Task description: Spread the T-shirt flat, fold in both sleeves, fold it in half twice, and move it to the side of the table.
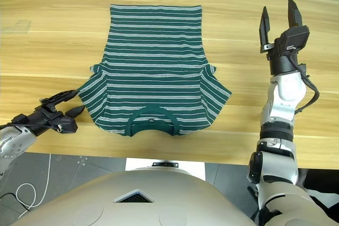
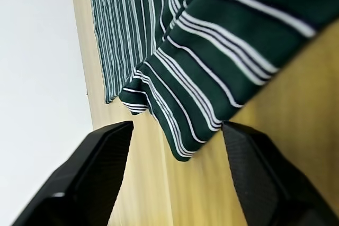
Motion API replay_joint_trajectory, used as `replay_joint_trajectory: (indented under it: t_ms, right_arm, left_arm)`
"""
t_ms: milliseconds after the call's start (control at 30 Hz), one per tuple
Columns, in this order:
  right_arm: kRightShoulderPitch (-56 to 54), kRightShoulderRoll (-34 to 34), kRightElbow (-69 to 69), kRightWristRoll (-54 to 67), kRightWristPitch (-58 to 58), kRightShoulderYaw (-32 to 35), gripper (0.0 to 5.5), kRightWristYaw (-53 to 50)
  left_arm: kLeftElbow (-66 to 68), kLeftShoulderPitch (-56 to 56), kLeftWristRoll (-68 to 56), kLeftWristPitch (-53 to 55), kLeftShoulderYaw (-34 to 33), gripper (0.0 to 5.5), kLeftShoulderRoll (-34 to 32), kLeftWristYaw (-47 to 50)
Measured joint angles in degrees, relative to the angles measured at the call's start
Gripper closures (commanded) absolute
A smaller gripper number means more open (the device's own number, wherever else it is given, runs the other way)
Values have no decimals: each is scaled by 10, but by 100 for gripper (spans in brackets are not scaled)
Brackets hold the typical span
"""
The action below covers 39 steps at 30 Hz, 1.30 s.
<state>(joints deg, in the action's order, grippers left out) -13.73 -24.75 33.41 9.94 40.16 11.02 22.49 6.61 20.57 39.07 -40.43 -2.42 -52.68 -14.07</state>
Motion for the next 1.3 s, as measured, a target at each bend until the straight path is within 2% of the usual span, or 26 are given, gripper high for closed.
replay_joint_trajectory:
  t_ms: [633, 1033, 1300]
  right_arm:
    - [45, 9, -33, 10, -18, 7, 284, 1]
    - [50, 16, -44, 29, -36, 19, 284, 3]
    - [62, 17, -59, 39, -50, 20, 284, 13]
  left_arm:
    - [80, -114, 14, 33, 101, 239, -3, 66]
    - [107, -136, 20, 28, 146, 453, -20, 81]
    - [112, -150, 24, 28, 158, 534, -28, 82]
